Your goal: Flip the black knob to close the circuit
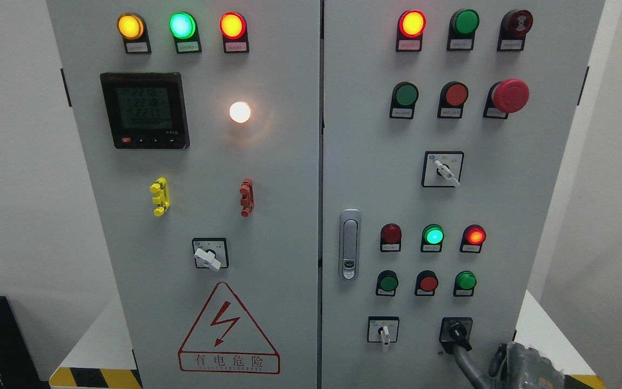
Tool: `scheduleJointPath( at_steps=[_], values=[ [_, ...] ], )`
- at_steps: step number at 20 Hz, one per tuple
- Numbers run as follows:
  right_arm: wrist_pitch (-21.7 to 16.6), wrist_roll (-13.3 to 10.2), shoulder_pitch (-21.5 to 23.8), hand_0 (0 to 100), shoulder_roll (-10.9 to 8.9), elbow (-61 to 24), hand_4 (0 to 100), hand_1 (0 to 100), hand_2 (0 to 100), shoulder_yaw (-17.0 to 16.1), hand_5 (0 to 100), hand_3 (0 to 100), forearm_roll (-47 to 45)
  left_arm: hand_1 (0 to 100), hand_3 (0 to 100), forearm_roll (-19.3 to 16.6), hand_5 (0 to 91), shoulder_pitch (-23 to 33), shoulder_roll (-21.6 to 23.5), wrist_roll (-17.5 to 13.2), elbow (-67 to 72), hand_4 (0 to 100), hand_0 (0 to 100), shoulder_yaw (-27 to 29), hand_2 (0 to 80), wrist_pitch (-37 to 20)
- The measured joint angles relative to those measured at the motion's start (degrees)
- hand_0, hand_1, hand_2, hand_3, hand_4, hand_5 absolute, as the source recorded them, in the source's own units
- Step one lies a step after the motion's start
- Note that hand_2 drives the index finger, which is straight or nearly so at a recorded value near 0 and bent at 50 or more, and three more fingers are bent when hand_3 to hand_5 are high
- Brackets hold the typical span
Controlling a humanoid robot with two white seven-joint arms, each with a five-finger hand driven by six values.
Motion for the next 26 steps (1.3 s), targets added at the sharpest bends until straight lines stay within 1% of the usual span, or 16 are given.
scheduleJointPath(
  at_steps=[19,24,26],
  values=[
    [0.06,-0.12,-0.09,0,-0.01,-0.18,80,7,79,-0.76,81,96,-0.55,56,0,0.0,0.0,0.0,0.0,0.18,0.0,0,12,0.0,0.0,0.0],
    [0.03,-0.12,0.07,0,-0.02,-0.43,80,7,79,-0.48,81,96,-0.76,56,0,0.0,0.0,0.0,0.0,0.18,0.0,0,12,0.0,0.0,0.0],
    [-0.31,-0.45,0.26,0,-0.03,-0.54,80,7,79,-0.14,81,96,-0.81,56,0,0.0,0.0,0.0,0.0,0.18,0.0,0,12,0.0,0.0,0.0]
  ],
)
